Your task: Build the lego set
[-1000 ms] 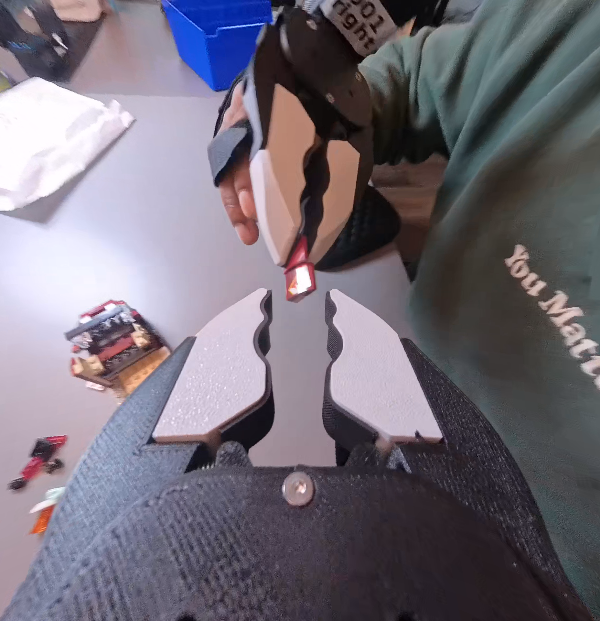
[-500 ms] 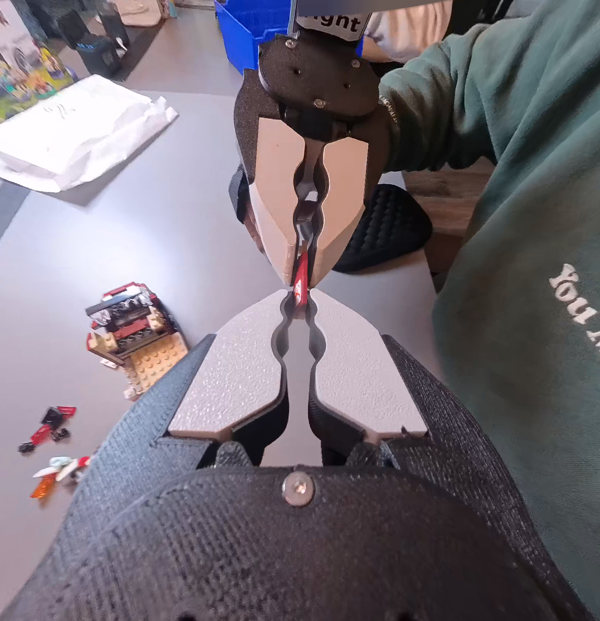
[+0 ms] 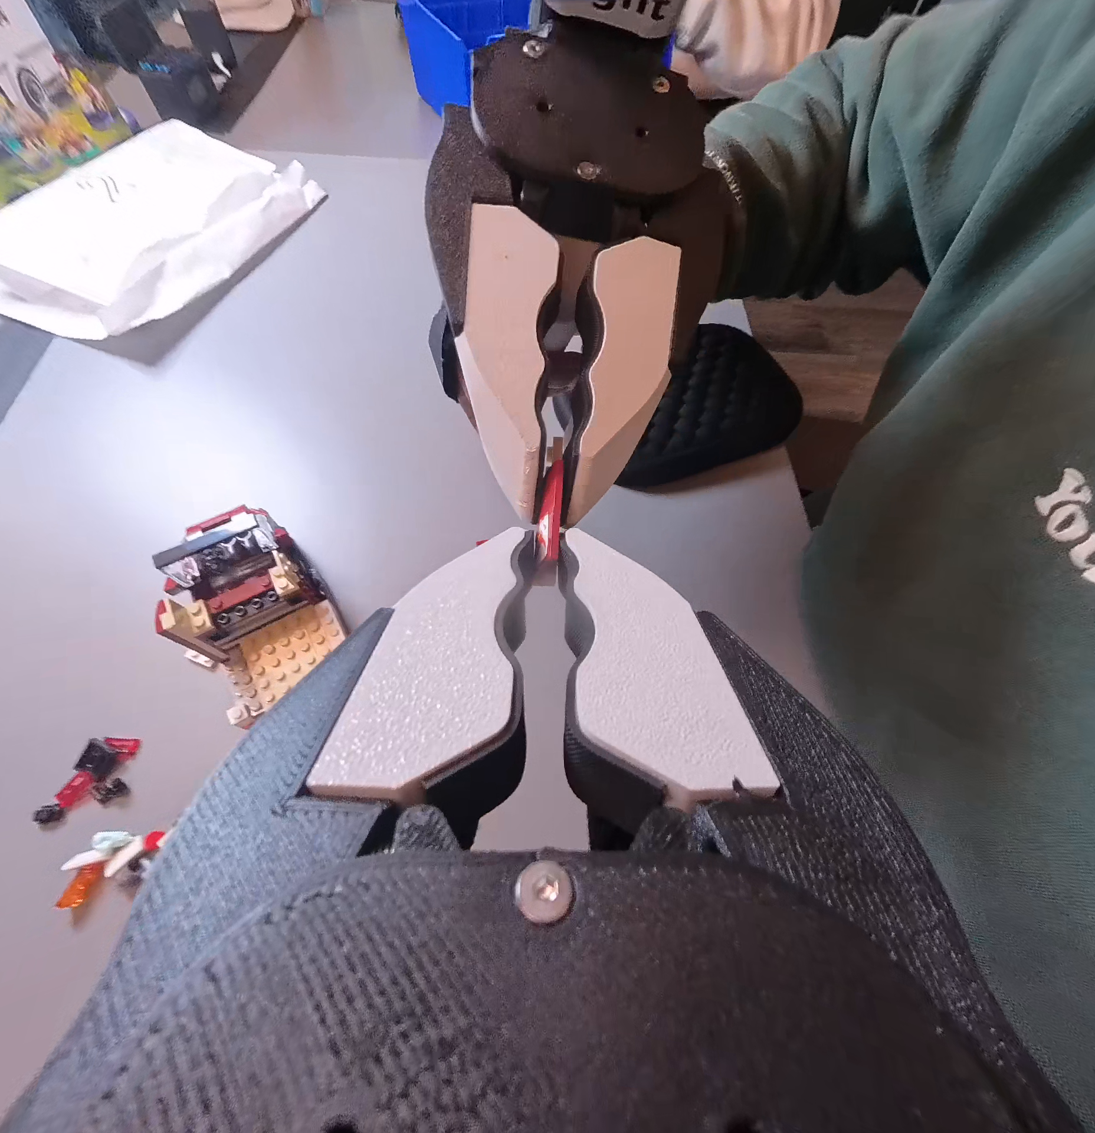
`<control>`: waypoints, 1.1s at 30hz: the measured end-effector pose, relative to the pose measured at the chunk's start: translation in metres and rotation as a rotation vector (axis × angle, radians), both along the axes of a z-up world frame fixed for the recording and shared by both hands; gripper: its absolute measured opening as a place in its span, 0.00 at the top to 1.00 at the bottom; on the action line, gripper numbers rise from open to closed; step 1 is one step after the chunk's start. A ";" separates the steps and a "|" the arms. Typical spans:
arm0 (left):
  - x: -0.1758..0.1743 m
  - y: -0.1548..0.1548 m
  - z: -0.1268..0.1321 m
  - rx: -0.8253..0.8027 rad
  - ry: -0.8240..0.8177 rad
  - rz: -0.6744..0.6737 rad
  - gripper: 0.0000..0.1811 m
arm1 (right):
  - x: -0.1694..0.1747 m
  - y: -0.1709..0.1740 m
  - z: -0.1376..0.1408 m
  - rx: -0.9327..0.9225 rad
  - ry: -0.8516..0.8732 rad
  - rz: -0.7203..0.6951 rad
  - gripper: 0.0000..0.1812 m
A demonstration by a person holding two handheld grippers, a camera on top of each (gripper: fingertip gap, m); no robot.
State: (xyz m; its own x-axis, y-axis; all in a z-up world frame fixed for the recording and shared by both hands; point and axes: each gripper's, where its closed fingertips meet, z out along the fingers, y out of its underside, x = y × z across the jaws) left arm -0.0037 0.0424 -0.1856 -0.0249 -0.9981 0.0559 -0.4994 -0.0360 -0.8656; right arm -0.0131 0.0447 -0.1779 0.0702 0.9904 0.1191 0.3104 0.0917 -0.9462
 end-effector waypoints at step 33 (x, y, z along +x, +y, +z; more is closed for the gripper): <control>-0.009 -0.009 -0.016 0.682 0.000 0.005 0.96 | -0.010 -0.014 -0.016 0.380 -0.079 -0.064 0.92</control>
